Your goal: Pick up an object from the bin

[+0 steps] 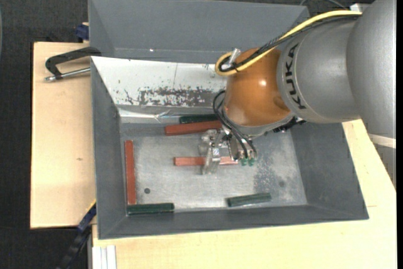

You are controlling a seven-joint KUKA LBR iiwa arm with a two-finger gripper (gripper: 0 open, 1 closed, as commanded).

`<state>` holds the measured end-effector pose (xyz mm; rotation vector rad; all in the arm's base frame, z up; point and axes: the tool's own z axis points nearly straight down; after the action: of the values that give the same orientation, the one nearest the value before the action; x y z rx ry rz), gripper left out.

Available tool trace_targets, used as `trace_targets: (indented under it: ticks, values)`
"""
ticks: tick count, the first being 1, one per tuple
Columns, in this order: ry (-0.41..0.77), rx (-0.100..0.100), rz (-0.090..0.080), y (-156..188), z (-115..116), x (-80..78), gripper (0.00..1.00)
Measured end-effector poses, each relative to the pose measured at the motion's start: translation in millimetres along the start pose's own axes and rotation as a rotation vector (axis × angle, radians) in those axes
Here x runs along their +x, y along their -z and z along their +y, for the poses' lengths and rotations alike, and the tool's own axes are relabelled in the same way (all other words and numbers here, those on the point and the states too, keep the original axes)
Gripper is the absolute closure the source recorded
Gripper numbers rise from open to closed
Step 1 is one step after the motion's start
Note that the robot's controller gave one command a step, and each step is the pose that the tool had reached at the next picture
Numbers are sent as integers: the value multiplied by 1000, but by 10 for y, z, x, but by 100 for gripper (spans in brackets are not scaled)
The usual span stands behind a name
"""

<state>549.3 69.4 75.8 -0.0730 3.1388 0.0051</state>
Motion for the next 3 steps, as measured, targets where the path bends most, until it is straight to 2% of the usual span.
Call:
trace_targets:
  ticks: [2,3]
  values:
    - [0,1,-4,204,2,-12,100]
    - [0,2,2,287,3,-1,100]
